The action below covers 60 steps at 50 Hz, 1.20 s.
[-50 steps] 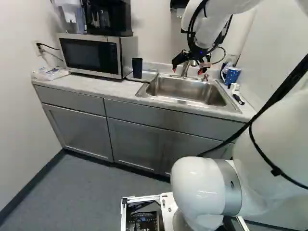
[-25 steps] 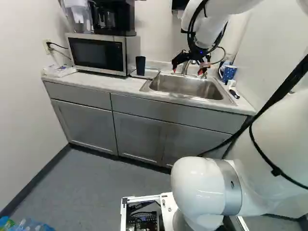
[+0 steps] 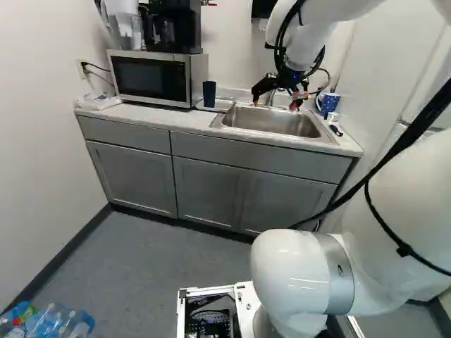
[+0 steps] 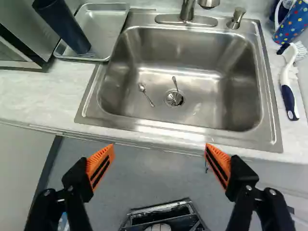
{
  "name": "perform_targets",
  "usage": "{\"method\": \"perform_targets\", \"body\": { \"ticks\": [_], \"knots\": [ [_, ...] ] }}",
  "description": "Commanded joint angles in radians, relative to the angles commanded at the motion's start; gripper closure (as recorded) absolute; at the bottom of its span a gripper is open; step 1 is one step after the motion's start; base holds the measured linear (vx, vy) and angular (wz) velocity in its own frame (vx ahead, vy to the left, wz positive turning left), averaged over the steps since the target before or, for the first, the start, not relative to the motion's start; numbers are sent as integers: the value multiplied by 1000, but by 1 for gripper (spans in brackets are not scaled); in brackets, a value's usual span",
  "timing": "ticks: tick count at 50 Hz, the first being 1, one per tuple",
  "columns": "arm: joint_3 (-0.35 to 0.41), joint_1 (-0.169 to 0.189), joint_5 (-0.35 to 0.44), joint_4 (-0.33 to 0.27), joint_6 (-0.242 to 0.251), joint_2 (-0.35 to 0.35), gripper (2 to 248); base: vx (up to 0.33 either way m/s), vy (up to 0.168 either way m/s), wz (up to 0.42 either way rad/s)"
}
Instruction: Rinse the cup and place it in the tray
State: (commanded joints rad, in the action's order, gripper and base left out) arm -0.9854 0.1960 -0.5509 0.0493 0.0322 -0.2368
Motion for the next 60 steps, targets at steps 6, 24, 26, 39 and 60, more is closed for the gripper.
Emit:
{"method": "perform_targets", "body": {
  "ticks": [6, 24, 26, 39, 60],
  "knots": [
    [0, 0, 0, 0, 0, 0, 3, -143, 29, -174],
    [0, 0, 0, 0, 0, 0, 3, -148, 32, -201],
    [0, 0, 0, 0, 0, 0, 3, -146, 30, -201],
    [0, 0, 0, 0, 0, 0, 3, -151, 43, -156],
    [0, 0, 0, 0, 0, 0, 3, -128, 59, 11]
  ]
}}
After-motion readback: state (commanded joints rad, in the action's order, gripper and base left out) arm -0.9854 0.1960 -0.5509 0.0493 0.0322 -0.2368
